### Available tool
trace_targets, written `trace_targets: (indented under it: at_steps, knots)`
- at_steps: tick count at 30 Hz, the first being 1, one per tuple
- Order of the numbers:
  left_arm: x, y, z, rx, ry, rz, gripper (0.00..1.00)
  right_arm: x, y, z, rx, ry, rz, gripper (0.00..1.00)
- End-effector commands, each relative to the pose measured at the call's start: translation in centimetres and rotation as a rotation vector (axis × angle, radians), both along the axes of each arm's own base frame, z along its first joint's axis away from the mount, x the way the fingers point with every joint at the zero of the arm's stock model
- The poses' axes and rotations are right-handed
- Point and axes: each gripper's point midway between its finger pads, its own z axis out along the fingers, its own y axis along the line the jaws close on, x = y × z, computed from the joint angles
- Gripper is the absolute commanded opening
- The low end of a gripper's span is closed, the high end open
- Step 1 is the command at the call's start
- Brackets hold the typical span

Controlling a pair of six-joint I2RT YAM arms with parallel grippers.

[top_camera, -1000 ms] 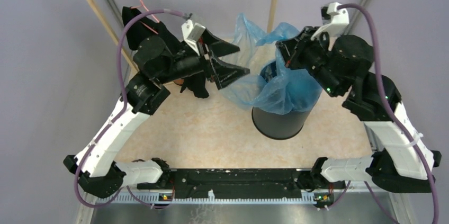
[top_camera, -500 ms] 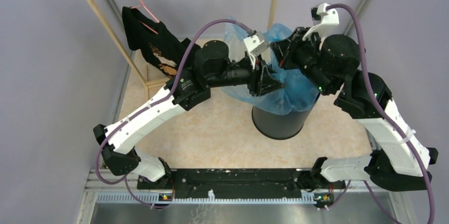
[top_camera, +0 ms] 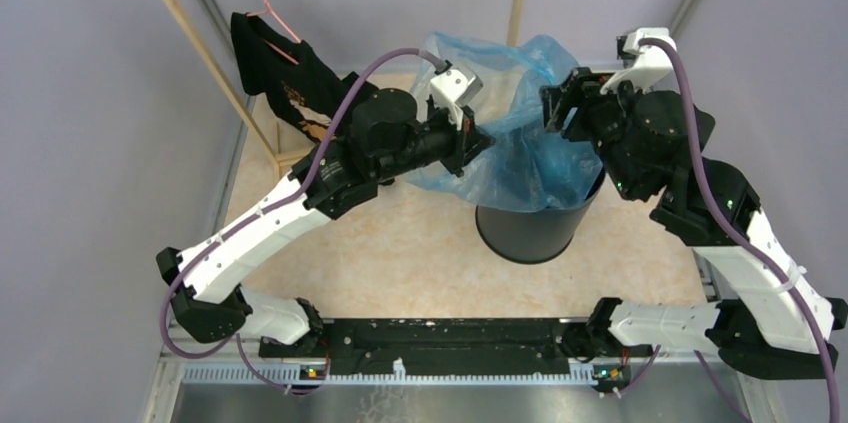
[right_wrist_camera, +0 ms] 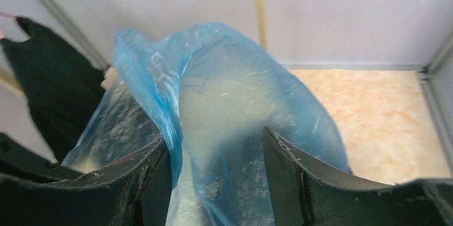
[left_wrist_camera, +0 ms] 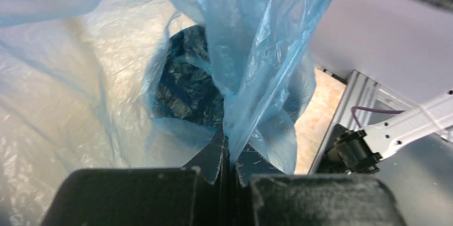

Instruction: Put the trash bags into the trash bin

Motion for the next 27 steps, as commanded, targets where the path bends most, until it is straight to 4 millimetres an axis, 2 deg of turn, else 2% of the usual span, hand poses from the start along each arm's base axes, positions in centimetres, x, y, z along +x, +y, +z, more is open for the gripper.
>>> trace_targets:
  at_steps: [1, 4, 10, 12, 14, 16, 19, 22, 27]
  knots:
    - [1.2, 2.0, -0.5, 0.048, -0.045, 0.098, 0.00, 1.0, -3.7, 0.5, -0.117, -0.047, -0.193, 0.59]
    - [1.7, 2.6, -0.5, 0.048, -0.056, 0.140, 0.00, 1.7, -3.7, -0.2, -0.173, -0.031, -0.234, 0.63]
    - [4.0, 4.4, -1.0, 0.069, -0.065, 0.307, 0.00, 1.5, -1.5, -0.5, -0.132, -0.035, -0.116, 0.86]
    - [4.3, 4.6, -1.3, 0.077, -0.062, 0.323, 0.00, 0.4, 0.7, 0.3, -0.046, -0.049, 0.033, 0.94]
    - [4.4, 4.6, -1.7, 0.093, -0.058, 0.322, 0.00, -1.8, 3.8, 2.1, 0.079, -0.100, 0.258, 0.95]
    - [4.5, 4.5, -2.0, 0.108, -0.054, 0.321, 0.00, -3.3, 5.2, 3.4, 0.154, -0.134, 0.374, 0.96]
    - [4.4, 4.6, -2.2, 0.112, -0.047, 0.318, 0.00, -2.3, 4.2, 3.4, 0.132, -0.125, 0.292, 0.95]
    - [4.2, 5.1, -2.3, 0.107, -0.040, 0.327, 0.00, -0.1, 1.1, 2.4, 0.060, -0.111, 0.072, 0.95]
    - [3.7, 6.0, -2.3, 0.110, -0.024, 0.338, 0.00, 1.4, -4.1, 1.7, -0.022, -0.121, -0.162, 0.95]
